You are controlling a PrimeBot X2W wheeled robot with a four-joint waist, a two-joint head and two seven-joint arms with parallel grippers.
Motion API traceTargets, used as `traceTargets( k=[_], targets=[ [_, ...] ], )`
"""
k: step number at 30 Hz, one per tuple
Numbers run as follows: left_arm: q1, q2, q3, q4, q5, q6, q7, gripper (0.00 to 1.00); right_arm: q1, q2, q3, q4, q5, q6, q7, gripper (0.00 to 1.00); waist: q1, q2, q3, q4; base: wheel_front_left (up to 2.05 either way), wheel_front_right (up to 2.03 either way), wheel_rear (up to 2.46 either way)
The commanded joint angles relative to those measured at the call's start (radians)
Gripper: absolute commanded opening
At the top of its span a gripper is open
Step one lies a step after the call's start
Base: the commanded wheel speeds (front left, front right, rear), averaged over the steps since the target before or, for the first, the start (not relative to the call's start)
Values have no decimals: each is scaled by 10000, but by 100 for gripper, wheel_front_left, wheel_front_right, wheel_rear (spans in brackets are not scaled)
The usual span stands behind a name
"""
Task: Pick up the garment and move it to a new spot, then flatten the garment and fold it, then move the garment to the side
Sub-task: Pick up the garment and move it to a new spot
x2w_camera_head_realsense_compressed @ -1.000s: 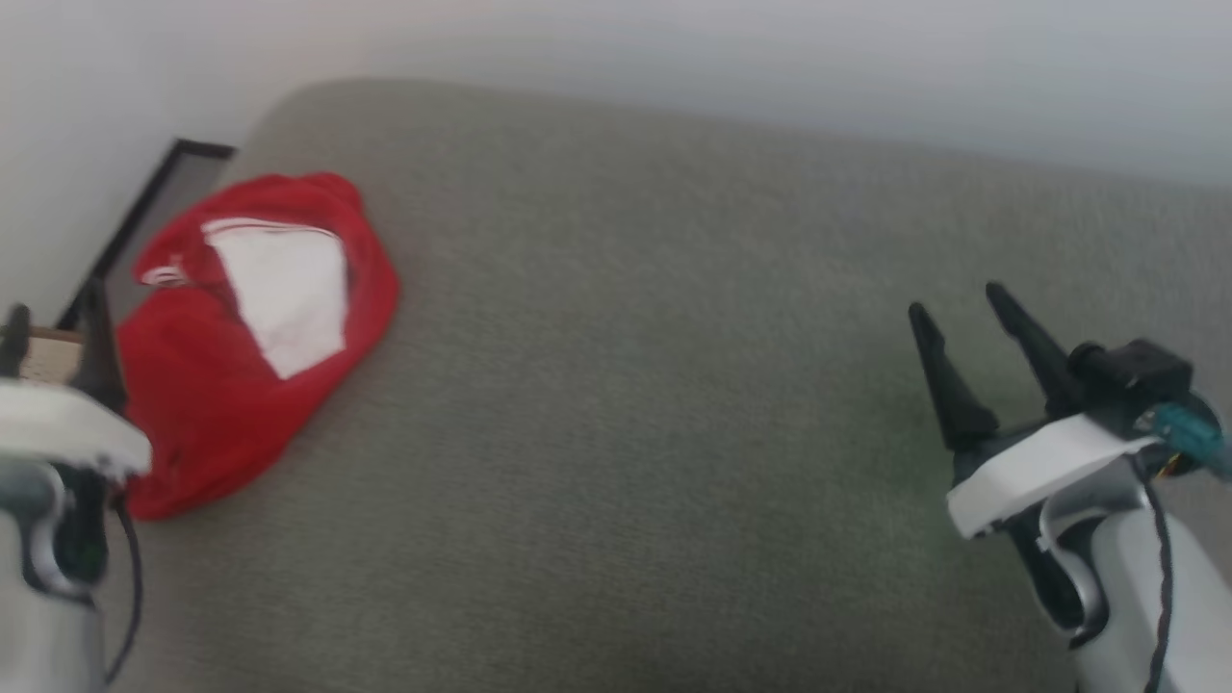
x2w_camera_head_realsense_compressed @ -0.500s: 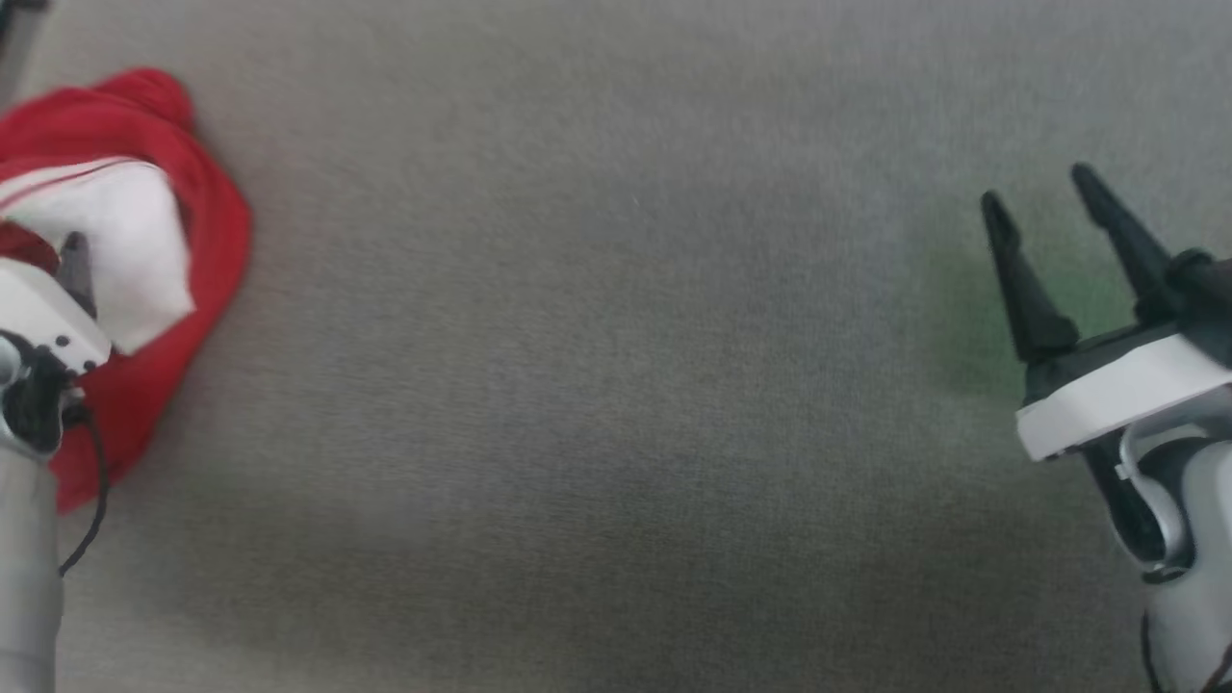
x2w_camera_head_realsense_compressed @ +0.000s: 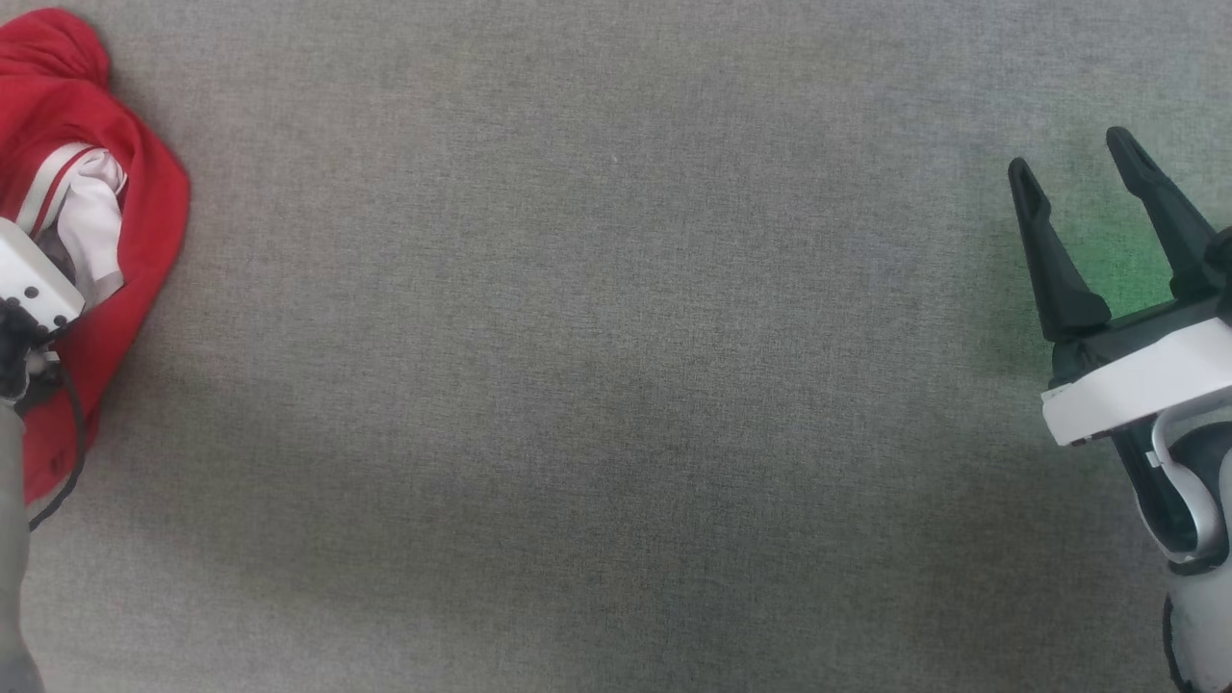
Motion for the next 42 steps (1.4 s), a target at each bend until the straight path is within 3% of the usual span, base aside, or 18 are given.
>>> traceTargets(
  k=[1, 2, 3, 4, 5, 17, 24, 31, 36, 42],
  targets=[
    [419, -562, -37, 593, -143, 94, 335, 100, -117, -34, 0, -119, -38, 3, 59, 100, 0, -1, 1, 18, 0, 0, 0],
    [407, -551, -14, 648, -184, 61, 376, 100, -126, -35, 4, -137, -38, 4, 69, 100, 0, -1, -10, 24, 0, 0, 0],
    [385, -512, 0, 685, -215, 23, 322, 89, -134, -42, 8, -158, -44, 4, 83, 100, 0, -1, -27, 34, 0, 0, 0],
    [341, -438, 36, 717, -269, 16, 223, 31, -128, -40, -2, -162, -52, 4, 85, 100, 0, -1, -55, 51, 0, 0, 0],
    [271, -334, 66, 715, -277, 20, 97, 0, -129, -27, -10, -162, -54, 3, 76, 100, 0, -1, -86, 67, 0, 0, 0],
    [-705, 772, -519, 27, 443, -568, -2367, 0, 40, 286, -106, 358, 15, 3, -328, 100, 0, -1, -1037, 324, 0, 0, 0],
    [-1440, 1161, -910, -602, 635, -882, -2913, 0, 279, 557, -80, 801, 52, 3, -584, 100, 0, -1, -1925, 508, 0, 0, 0],
    [-1831, 1493, -1418, -1637, 876, -991, -2411, 0, 521, 824, -200, 1063, 75, 3, -849, 100, 0, -1, -2669, 568, 0, 0, 0],
    [-1447, 1673, -1658, -3275, 757, -1013, -1363, 0, 568, 970, -286, 1217, 90, 3, -1039, 100, 0, -1, -3092, 417, 0, 0, 0],
    [-378, 1602, -1535, -6087, 370, -384, 189, 0, 601, 1050, -553, 1320, 26, 3, -1210, 100, 0, -1, -3357, -58, 0, 0, 0]
  ],
)
